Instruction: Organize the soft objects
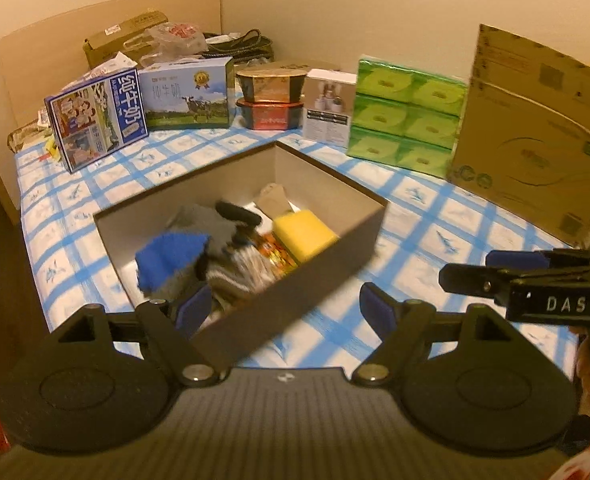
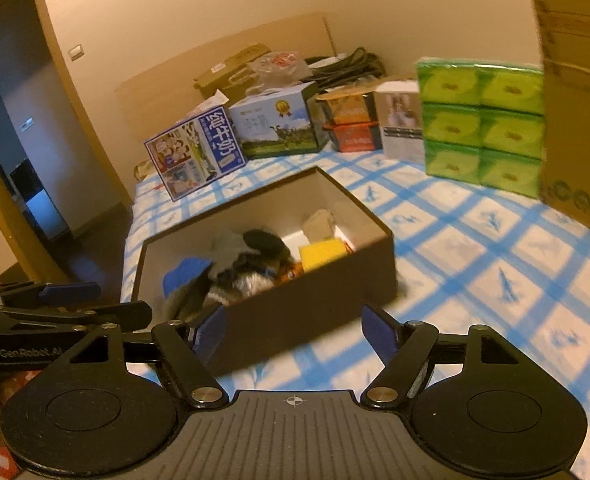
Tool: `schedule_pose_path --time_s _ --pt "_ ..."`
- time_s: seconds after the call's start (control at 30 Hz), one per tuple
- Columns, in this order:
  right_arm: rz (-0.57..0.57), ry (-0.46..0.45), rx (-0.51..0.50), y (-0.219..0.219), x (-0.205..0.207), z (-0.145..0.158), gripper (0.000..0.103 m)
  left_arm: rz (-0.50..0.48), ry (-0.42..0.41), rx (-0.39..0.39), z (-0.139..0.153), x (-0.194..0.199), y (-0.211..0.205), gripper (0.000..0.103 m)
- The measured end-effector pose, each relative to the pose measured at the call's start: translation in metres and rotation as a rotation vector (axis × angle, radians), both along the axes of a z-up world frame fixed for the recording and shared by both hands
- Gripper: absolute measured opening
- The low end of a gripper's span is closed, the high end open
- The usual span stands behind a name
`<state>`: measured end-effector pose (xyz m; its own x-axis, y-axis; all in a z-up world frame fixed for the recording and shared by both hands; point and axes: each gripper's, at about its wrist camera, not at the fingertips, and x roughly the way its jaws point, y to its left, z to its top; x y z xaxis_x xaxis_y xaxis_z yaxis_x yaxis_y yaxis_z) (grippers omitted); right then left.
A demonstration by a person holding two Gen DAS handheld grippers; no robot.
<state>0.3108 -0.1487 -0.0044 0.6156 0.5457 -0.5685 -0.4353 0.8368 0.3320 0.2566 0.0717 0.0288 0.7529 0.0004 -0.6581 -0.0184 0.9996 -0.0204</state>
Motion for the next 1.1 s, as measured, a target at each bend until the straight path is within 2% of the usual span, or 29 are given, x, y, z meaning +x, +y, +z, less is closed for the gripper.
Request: schedule_pose_path --time_s 0.47,1.1 --pt "-0.048 0.038 -0.066 -0.057 -0.119 -0.005 0.075 -0.01 0.036 -0.006 -0.005 -0.096 -0.054 0.079" --pt "-0.053 0.086 -0.115 -0.093 -0.224 -0.014 0.075 0.0 0.118 -0.003 -0.025 -0.201 -0.097 0.079"
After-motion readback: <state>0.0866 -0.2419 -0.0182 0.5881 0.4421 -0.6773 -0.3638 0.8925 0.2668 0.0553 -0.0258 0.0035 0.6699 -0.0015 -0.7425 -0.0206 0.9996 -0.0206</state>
